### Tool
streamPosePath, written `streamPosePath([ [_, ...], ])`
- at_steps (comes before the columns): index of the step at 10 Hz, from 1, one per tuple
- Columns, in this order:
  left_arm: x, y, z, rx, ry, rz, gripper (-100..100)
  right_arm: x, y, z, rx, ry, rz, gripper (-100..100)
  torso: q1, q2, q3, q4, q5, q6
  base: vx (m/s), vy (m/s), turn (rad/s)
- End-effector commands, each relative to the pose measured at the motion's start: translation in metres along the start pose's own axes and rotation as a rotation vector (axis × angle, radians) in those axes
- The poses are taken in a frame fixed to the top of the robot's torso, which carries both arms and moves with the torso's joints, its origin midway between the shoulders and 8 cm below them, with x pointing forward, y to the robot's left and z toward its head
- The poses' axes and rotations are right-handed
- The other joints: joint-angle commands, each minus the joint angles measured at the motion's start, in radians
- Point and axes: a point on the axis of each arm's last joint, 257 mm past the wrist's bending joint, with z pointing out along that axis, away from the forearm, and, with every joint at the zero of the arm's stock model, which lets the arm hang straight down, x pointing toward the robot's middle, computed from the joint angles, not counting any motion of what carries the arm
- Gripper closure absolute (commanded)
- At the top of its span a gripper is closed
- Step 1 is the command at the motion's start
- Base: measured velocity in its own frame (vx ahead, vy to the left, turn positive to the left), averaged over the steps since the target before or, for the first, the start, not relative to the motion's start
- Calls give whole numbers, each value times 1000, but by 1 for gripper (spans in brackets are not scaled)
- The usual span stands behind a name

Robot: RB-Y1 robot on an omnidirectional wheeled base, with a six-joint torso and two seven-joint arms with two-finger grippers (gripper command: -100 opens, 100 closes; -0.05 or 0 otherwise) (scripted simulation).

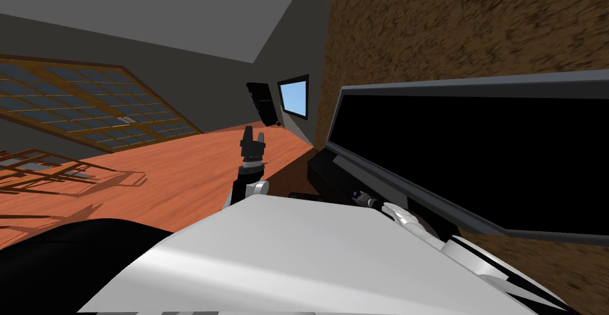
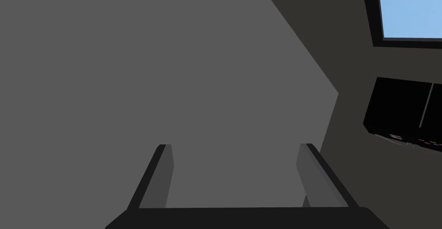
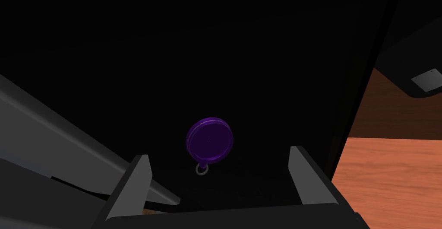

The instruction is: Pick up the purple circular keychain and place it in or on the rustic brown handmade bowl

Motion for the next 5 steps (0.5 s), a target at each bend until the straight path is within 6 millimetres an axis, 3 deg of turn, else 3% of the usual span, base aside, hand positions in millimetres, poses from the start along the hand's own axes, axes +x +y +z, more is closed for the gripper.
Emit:
streamPosePath([
  [1, 0, 0, 0, 0, 0, 0, 0, -4, 12, 8, 4, 0, 5, -100, 0, 0, 0, 0, 0, 0, -15, -18, 55],
  [5, 0, 0, 0, 0, 0, 0, 0, -10, 27, 19, 7, 0, 12, -100, -1, 1, 1, 0, 0, 0, -15, -17, 52],
])
